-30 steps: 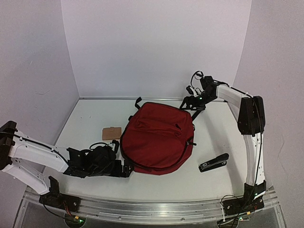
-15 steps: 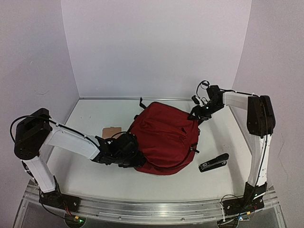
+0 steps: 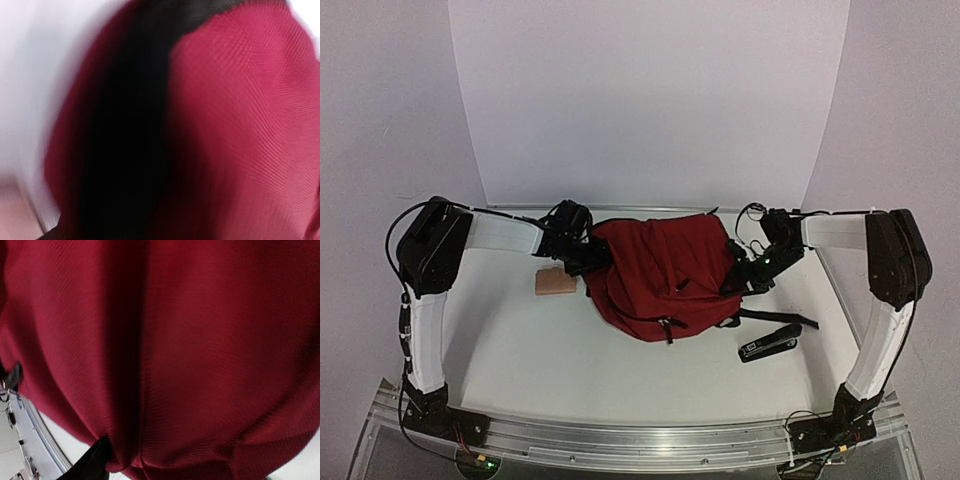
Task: Pack the student bag
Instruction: Adjust the student bag at the center of the board.
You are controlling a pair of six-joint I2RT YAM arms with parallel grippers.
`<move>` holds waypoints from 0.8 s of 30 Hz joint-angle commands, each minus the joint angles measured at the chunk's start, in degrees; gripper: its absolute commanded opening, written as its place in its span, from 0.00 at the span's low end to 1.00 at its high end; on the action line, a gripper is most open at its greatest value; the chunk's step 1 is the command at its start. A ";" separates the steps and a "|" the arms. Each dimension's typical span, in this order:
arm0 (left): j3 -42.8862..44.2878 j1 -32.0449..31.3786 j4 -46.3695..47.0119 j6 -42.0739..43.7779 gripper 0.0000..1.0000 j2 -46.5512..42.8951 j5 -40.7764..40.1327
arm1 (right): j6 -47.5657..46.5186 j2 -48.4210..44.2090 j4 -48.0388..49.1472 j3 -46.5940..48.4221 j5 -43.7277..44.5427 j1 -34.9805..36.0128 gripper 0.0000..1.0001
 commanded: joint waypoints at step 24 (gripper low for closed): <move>-23.18 -8.72 4.26 -6.55 0.93 -27.18 -0.94 | 3.47 14.46 -3.64 38.41 7.46 1.69 0.90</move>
